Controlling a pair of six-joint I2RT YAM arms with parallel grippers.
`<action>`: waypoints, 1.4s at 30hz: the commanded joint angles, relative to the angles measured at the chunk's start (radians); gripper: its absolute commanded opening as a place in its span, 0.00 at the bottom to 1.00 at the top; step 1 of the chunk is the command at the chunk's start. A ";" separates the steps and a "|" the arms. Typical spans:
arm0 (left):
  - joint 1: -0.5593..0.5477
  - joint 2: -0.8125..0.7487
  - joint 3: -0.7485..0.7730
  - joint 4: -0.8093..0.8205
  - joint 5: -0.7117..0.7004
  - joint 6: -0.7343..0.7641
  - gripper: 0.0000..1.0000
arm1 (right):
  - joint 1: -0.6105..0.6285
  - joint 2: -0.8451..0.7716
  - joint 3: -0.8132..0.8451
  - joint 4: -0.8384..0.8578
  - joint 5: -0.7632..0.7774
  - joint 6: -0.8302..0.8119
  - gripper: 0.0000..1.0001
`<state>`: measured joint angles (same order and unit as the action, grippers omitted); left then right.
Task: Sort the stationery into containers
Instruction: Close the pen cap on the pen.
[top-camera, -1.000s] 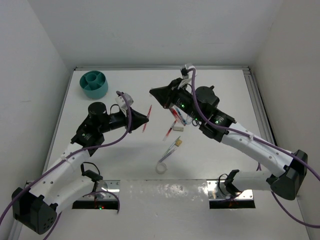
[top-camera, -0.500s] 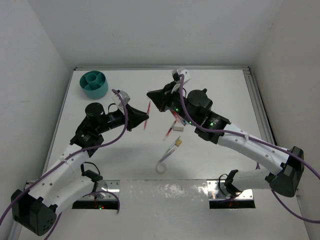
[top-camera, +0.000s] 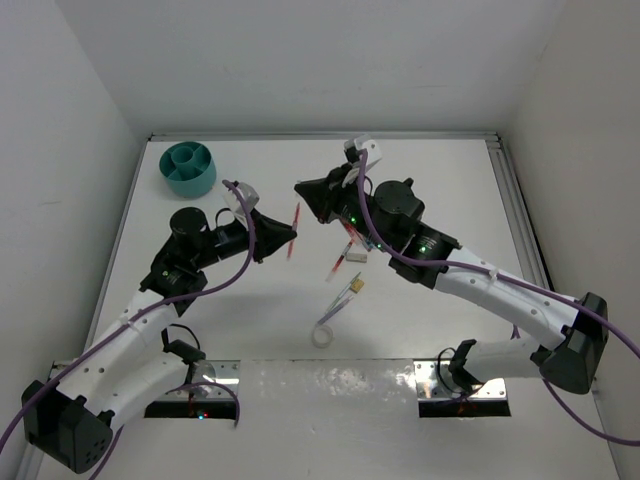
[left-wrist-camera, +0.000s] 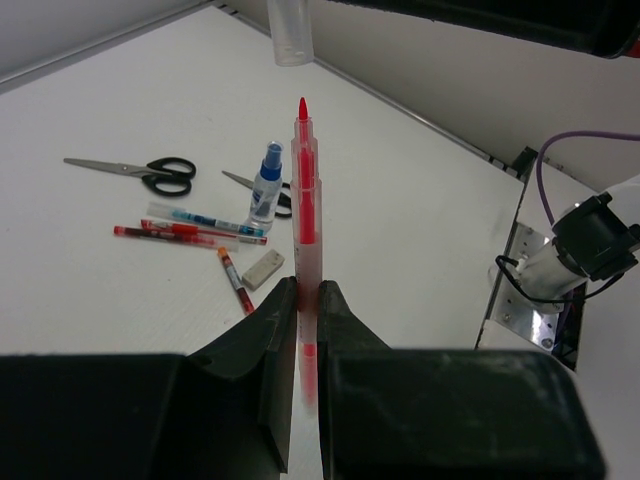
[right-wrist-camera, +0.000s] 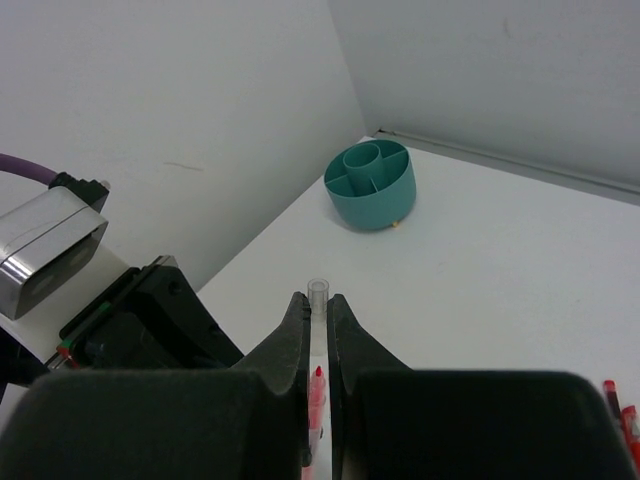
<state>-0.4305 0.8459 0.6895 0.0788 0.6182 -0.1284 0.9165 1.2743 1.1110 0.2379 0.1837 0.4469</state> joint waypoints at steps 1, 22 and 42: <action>0.006 -0.019 0.002 0.041 -0.015 -0.005 0.00 | 0.013 -0.026 0.007 0.034 0.017 -0.004 0.00; 0.022 -0.022 -0.001 0.052 -0.015 0.016 0.00 | 0.028 -0.023 -0.016 0.037 0.053 0.009 0.00; 0.022 -0.031 -0.021 0.081 -0.034 0.009 0.00 | 0.027 0.013 -0.007 0.086 0.057 0.018 0.00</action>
<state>-0.4171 0.8356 0.6727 0.0952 0.5861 -0.1280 0.9386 1.2762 1.0855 0.2623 0.2298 0.4541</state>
